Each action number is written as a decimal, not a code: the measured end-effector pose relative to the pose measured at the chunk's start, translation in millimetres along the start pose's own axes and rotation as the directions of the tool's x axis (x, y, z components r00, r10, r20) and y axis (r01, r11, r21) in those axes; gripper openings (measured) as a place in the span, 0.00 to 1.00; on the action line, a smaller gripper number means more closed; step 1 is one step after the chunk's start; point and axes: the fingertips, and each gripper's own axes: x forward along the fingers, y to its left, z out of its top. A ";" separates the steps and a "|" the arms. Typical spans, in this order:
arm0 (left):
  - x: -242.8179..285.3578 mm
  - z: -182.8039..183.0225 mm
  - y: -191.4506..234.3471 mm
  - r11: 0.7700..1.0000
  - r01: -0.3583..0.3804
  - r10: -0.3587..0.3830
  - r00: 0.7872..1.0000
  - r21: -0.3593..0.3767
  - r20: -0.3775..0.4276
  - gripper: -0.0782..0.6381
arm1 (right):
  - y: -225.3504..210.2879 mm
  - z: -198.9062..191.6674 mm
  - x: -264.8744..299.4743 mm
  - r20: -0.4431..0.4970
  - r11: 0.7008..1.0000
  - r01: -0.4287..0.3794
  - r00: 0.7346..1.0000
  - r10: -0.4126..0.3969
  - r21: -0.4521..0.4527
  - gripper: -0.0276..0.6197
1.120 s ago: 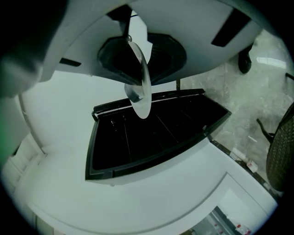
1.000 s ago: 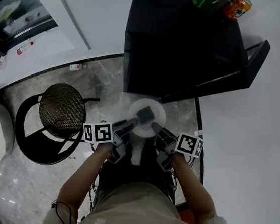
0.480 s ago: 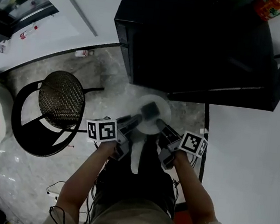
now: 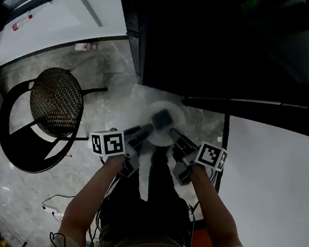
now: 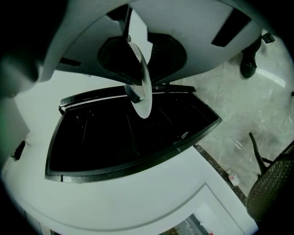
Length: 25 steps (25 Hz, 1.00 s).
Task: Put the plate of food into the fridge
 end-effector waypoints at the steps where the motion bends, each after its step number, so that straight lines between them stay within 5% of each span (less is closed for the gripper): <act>1: 1.8 -1.3 2.2 1.000 -0.001 0.001 1.000 -0.003 0.001 0.16 | -2.8 0.5 0.9 -0.003 1.000 -0.002 1.000 0.002 -0.006 0.15; 25: 9.5 -5.6 58.5 1.000 0.000 0.000 1.000 -0.005 0.005 0.16 | -41.2 -13.8 39.0 -0.023 0.998 -0.004 1.000 0.003 -0.058 0.15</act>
